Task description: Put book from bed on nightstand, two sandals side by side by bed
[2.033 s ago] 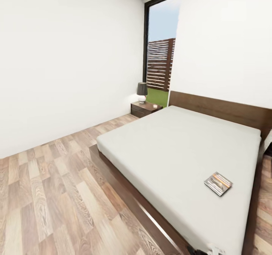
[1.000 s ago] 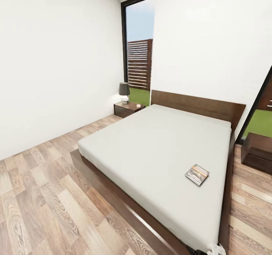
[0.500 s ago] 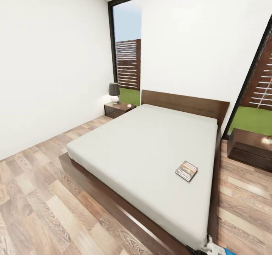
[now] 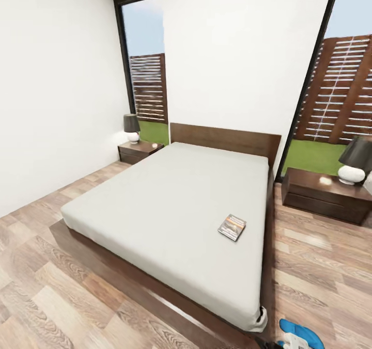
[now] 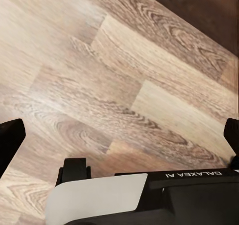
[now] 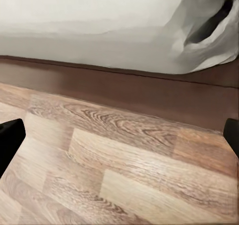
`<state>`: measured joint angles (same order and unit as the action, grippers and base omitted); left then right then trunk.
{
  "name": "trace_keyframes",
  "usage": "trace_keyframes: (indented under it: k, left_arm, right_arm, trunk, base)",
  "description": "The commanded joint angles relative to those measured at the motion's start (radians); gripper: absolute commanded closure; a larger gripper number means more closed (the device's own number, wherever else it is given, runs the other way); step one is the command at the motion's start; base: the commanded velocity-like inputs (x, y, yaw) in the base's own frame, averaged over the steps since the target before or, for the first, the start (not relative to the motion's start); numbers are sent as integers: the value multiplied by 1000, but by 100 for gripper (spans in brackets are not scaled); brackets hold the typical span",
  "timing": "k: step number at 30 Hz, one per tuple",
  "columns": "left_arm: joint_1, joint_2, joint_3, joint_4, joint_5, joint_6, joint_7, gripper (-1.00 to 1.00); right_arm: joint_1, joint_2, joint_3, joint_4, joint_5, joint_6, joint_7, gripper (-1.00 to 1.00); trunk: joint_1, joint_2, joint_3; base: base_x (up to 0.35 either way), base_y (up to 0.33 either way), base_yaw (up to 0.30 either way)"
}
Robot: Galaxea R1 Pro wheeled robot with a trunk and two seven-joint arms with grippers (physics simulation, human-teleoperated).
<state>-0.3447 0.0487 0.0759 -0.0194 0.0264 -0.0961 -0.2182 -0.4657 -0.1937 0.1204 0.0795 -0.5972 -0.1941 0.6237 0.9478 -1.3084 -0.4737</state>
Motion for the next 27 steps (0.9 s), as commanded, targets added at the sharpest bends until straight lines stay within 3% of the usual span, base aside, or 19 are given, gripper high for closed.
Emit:
trace_keyframes:
  k: [1,14,16,22,27]
  left_arm:
    - [0,0,7,1,3,-1,-6,-100]
    - [0,0,8,1,3,-1,-6,-100]
    - [0,1,8,1,3,-1,-6,-100]
    - [0,2,8,1,3,-1,-6,-100]
    - [0,2,8,1,3,-1,-6,-100]
  right_arm:
    - [-2,0,8,5,-7,-7,5,-100]
    - [-2,0,8,6,-7,-4,6,-100]
    - [-1,0,9,7,-7,28,6,-100]
    - [123,0,10,4,-6,97,3,-100]
    - [154,0,10,3,-6,108,2,-100]
  trunk:
    - [0,-1,-1]
    - [0,-1,-1]
    - [0,-1,-1]
    - [0,-1,-1]
    - [0,-1,-1]
  base:
    - [0,0,-300]
    - [0,0,-300]
    - [0,0,-300]
    - [0,0,-300]
    - [0,0,-300]
